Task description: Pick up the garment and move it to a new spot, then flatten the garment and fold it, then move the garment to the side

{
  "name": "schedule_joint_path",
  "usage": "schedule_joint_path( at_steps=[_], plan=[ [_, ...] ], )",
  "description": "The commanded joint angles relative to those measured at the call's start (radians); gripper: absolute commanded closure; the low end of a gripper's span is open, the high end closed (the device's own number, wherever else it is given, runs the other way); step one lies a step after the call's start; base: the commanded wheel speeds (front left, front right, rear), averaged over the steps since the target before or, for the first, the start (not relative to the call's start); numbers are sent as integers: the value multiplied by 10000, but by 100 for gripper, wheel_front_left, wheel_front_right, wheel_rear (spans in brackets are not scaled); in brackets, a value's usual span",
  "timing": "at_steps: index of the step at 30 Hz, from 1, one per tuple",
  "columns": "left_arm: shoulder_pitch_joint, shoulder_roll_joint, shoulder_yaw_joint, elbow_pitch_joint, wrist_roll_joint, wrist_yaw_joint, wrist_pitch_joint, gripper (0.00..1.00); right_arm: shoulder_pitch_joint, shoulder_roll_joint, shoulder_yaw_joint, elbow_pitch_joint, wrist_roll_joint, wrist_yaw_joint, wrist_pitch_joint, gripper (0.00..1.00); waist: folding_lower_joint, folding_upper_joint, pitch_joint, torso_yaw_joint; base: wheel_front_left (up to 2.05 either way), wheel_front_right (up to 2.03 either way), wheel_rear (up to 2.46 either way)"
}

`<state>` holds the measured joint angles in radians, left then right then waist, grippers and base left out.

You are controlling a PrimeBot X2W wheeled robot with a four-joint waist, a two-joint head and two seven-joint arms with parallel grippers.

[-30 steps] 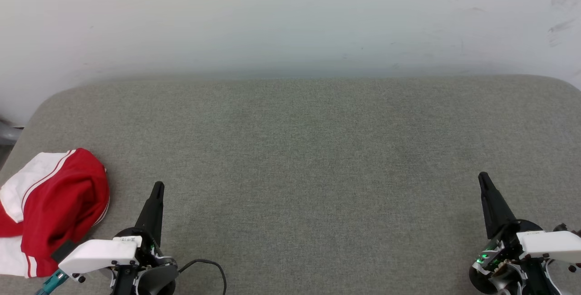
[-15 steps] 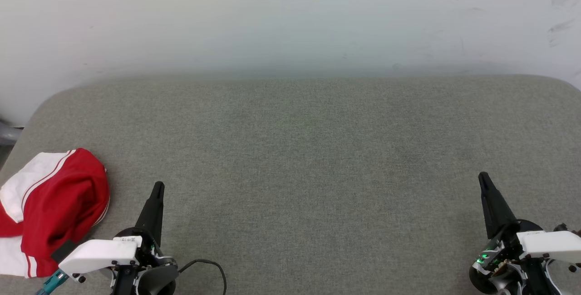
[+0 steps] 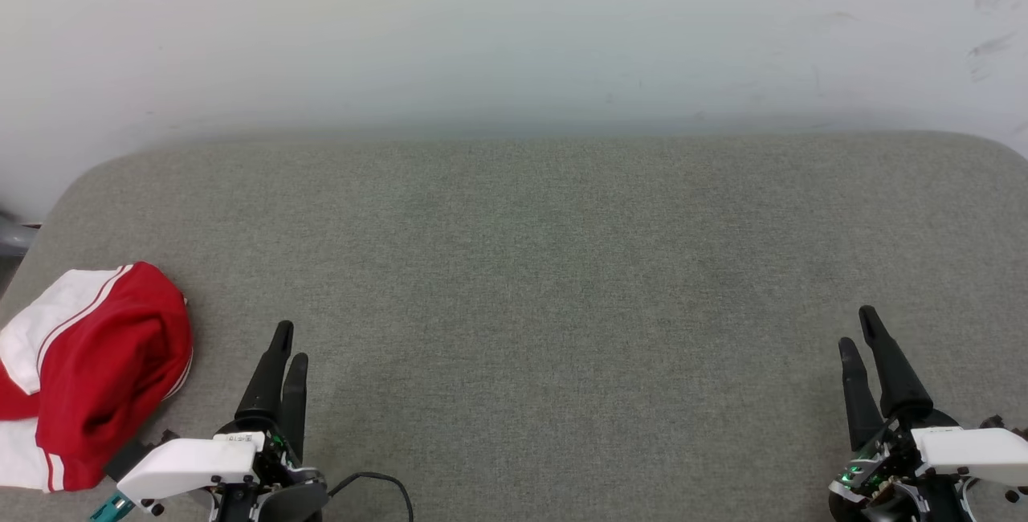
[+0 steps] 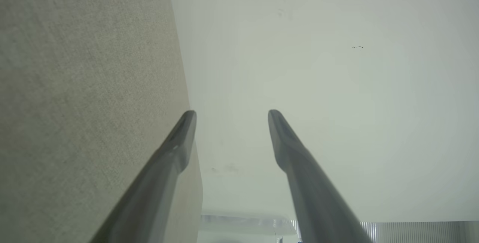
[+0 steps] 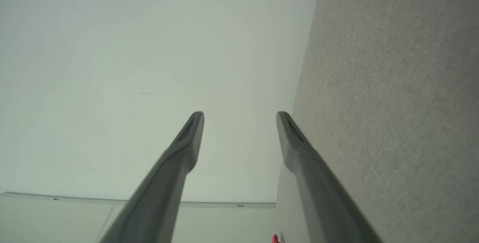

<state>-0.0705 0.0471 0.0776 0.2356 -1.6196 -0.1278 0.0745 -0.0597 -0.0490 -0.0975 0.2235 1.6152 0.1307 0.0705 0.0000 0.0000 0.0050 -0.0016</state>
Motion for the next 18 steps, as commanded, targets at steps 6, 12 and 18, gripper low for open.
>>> schedule_joint_path(
  at_steps=[6, 12, 18],
  plan=[
    [-212, 18, -180, -792, -176, -13, -281, 0, 15, -16, 166, -729, -108, 0, -316, 0, 0, 0, 23, 1, 0, 0, 0],
    [-187, 20, -338, -1230, -72, -15, -468, 0, 101, -17, 323, -1120, -360, 0, -578, 0, 0, 0, 39, 11, 0, 0, 0],
    [-144, 308, -744, -1509, 1028, -17, -822, 0, 181, -48, 286, -1381, -1485, 0, -828, 0, 0, 0, 44, 13, 0, 0, 0]
  ],
)
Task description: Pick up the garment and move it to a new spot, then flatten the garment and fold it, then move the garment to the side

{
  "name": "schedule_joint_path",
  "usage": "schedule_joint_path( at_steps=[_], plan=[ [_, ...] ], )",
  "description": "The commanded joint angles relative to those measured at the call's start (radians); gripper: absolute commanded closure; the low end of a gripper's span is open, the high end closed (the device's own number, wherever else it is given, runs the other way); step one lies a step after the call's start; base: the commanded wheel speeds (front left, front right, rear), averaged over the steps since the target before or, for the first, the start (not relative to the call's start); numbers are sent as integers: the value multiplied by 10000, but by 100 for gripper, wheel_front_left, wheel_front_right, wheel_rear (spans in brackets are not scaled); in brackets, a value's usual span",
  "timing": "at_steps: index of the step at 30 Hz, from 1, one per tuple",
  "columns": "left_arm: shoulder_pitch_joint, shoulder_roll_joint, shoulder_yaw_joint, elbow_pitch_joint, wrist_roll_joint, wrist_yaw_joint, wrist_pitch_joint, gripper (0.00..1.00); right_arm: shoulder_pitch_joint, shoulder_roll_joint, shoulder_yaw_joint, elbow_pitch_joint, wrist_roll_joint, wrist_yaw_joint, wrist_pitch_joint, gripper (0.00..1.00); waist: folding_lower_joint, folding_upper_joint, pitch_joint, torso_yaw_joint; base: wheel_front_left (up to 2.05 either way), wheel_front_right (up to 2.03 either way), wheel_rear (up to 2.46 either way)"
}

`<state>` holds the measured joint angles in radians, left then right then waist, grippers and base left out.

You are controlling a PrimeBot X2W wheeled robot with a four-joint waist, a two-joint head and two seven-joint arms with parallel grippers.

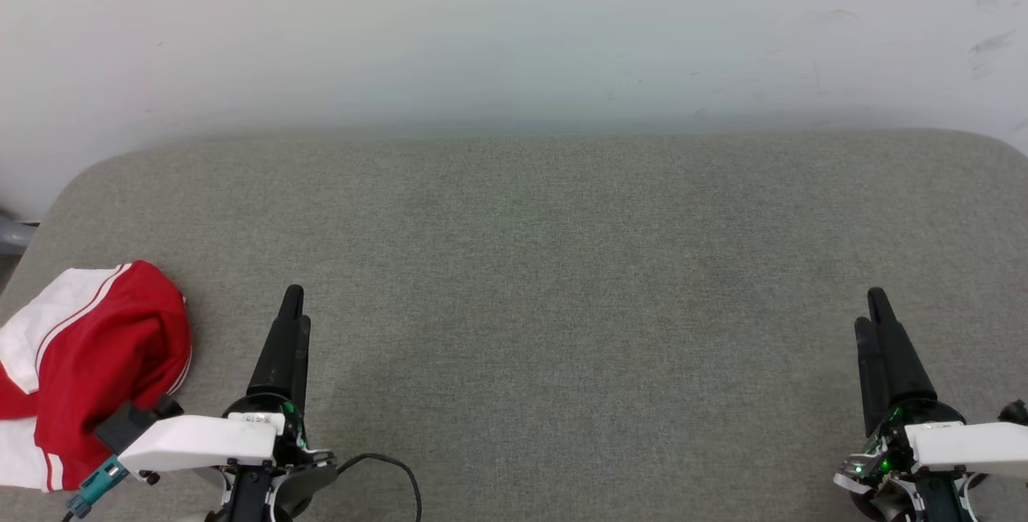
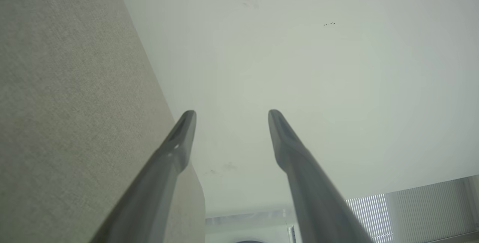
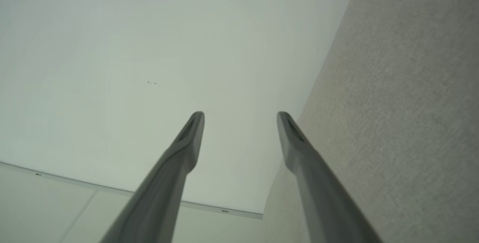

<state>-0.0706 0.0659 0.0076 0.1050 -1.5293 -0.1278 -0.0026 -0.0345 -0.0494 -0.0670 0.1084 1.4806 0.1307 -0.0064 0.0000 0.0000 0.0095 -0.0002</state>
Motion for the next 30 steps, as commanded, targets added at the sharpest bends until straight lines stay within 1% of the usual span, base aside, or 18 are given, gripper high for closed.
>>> schedule_joint_path(
  at_steps=[1, 4, 6, 15, 25, 30],
  plan=[
    [-131, 200, -139, -175, 418, -18, -116, 0, -58, -42, -57, -266, -412, 0, -97, 0, 0, 0, 0, 1, 0, 0, 0],
    [-125, 269, -195, -123, 1488, -19, -242, 0, -27, -42, -142, -411, -1458, 0, -216, 0, 0, 0, -6, 10, 0, 0, 0],
    [-88, 188, -158, -151, 2209, -19, -319, 0, 1, -57, -122, -501, -2271, 0, -291, 0, 0, 0, -9, 14, 0, 0, 0],
    [129, -54, 110, -449, 5405, -23, -645, 0, 66, -29, 34, -828, -5187, 0, -611, 0, 0, 0, -25, 16, 0, 0, 0],
    [283, -89, 91, -673, 8061, 22, -969, 0, 261, -18, 244, -994, -7727, 0, -939, 0, 0, 0, -43, 48, 0, 0, 0],
    [347, 154, -166, -678, 9216, 188, -1125, 0, 337, -17, 208, -1032, -8949, 0, -917, 0, 0, 0, -50, 61, 0, 0, 0]
  ],
)
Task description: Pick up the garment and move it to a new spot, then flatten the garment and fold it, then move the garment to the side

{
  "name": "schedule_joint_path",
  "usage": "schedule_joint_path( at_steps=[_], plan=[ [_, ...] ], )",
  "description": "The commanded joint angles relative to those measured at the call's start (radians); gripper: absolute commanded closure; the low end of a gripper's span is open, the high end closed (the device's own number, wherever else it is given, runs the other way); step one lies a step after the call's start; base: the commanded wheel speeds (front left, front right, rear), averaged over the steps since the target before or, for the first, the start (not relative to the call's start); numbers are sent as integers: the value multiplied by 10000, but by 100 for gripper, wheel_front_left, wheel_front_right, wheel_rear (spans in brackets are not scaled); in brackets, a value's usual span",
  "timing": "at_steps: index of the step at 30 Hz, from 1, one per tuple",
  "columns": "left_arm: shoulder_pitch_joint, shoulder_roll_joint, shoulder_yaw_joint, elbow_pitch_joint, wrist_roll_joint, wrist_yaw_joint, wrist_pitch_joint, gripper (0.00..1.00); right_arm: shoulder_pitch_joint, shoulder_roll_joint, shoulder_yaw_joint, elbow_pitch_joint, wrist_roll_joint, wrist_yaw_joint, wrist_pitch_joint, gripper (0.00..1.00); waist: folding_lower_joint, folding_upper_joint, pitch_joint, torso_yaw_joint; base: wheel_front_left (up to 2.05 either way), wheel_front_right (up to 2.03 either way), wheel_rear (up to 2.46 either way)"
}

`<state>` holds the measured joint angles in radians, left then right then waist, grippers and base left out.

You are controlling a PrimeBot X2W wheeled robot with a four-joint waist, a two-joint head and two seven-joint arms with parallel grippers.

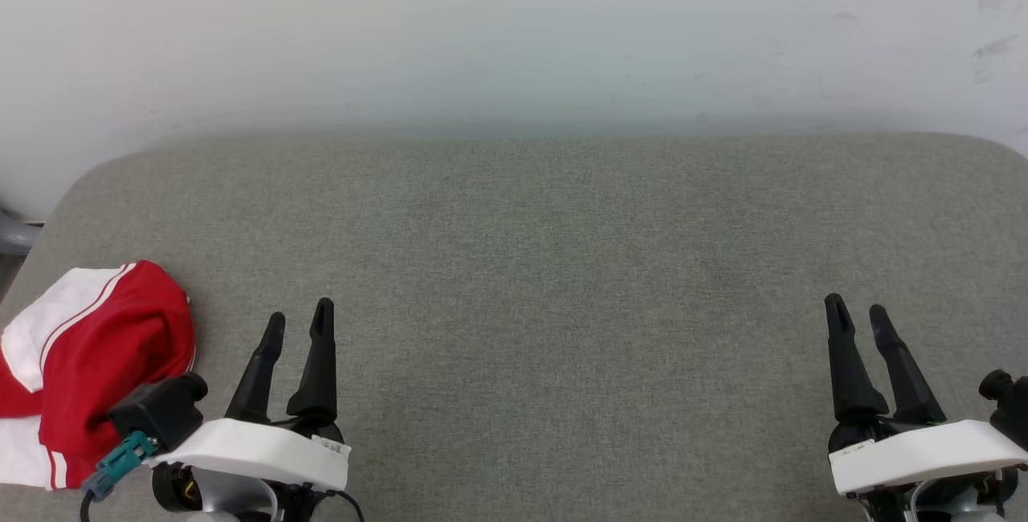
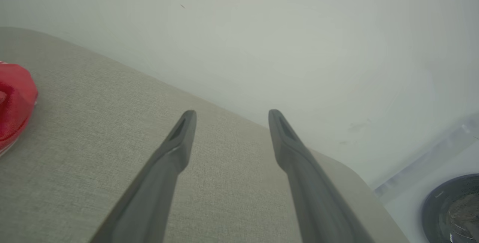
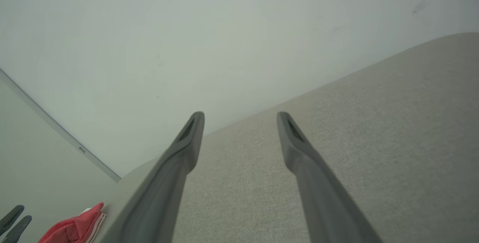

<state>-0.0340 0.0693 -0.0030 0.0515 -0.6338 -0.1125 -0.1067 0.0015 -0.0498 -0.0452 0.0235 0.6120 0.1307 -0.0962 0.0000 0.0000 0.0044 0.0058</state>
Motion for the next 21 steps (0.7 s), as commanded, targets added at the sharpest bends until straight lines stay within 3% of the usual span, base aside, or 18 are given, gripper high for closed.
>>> schedule_joint_path(
  at_steps=[1, 12, 21],
  plan=[
    [-19, 160, -125, -146, 460, 106, -111, 0, -20, -14, -37, -212, -484, 0, -28, 0, 0, 0, 2, 2, 0, 0, 0],
    [-73, 801, -965, -125, 2167, 1011, -419, 0, 82, -11, -259, -530, -2266, 0, 114, 0, 0, 0, 15, 16, 0, 0, 0],
    [-101, 1156, -1433, -148, 2768, 1528, -619, 0, 205, -11, -263, -772, -3138, 0, 217, 0, 0, 0, 3, 21, 0, 0, 0]
  ],
)
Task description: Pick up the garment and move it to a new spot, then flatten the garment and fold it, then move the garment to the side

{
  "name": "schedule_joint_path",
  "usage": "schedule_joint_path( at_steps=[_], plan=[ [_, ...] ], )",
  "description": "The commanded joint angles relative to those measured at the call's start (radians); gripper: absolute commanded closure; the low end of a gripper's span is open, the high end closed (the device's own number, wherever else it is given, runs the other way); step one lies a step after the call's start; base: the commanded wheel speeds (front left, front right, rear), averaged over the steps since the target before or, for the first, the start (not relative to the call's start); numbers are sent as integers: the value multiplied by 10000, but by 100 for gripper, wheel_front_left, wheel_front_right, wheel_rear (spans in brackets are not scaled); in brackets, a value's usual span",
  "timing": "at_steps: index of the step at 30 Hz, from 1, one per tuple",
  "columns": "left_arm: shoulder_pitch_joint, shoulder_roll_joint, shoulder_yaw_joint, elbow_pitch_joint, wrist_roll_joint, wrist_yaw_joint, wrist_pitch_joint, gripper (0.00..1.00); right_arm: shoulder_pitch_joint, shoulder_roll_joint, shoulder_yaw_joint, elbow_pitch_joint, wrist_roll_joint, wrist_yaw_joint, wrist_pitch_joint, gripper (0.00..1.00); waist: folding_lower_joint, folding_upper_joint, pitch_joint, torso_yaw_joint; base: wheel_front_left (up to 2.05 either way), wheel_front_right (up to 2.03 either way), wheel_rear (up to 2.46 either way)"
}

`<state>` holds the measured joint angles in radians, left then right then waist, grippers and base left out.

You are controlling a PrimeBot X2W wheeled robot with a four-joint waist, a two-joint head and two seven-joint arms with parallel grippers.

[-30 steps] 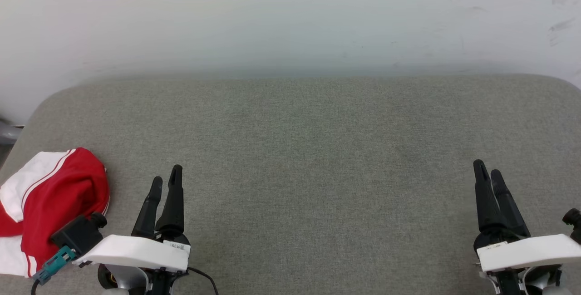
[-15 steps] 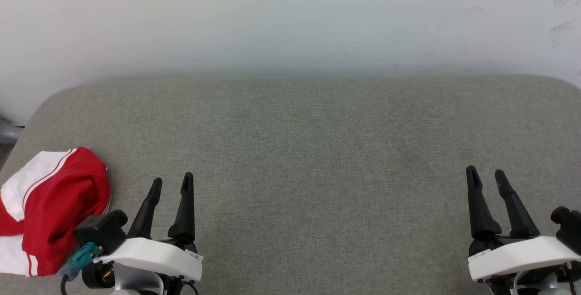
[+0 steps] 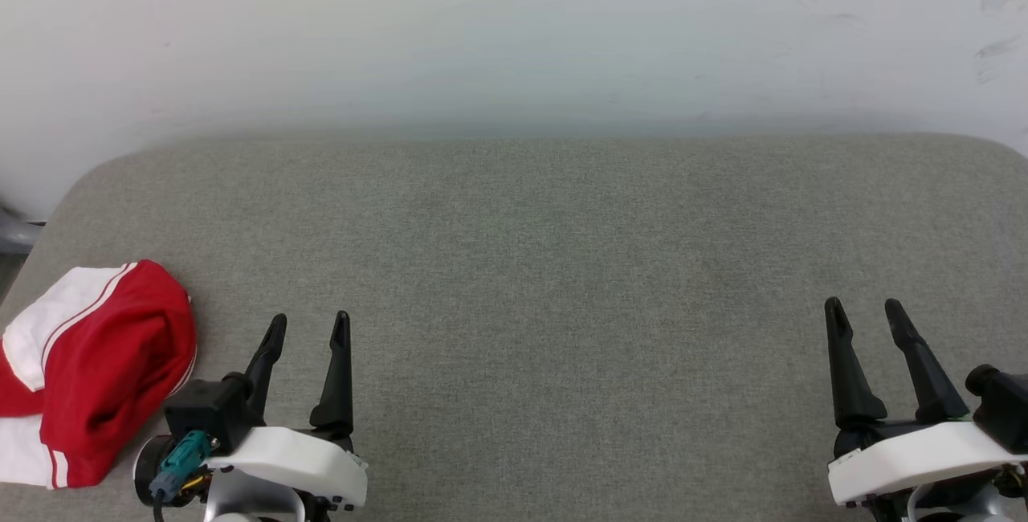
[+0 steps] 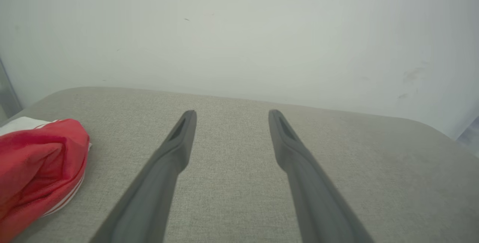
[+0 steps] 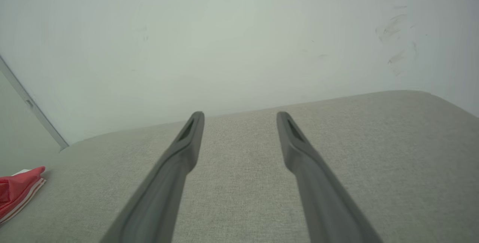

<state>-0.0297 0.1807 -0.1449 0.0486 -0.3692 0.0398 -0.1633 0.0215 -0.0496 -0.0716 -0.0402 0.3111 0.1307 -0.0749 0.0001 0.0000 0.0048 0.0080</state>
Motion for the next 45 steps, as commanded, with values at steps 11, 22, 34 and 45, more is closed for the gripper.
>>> schedule_joint_path(
  at_steps=[11, 22, 34, 45],
  plan=[
    [-63, 86, -126, -61, 383, -34, -313, 0, 173, -11, 21, -305, -1019, -1, 121, 0, -1, 0, -9, 38, 0, 0, 0],
    [-21, -261, 264, 249, 703, -493, -546, 0, 353, -10, -38, -482, -1616, -1, 69, 0, -1, 0, 0, 303, 0, 0, 0],
    [-198, -768, 1268, 905, 1428, -1157, -828, 0, 418, -8, 362, -833, -2757, -1, -119, 0, -1, 0, 57, 2352, 0, 0, 0],
    [-288, -887, 1961, 1189, 2276, -1329, -1021, 0, 169, -10, 864, -766, -3685, -3, -309, 0, -1, 0, 210, 4320, 0, 0, 0]
  ],
)
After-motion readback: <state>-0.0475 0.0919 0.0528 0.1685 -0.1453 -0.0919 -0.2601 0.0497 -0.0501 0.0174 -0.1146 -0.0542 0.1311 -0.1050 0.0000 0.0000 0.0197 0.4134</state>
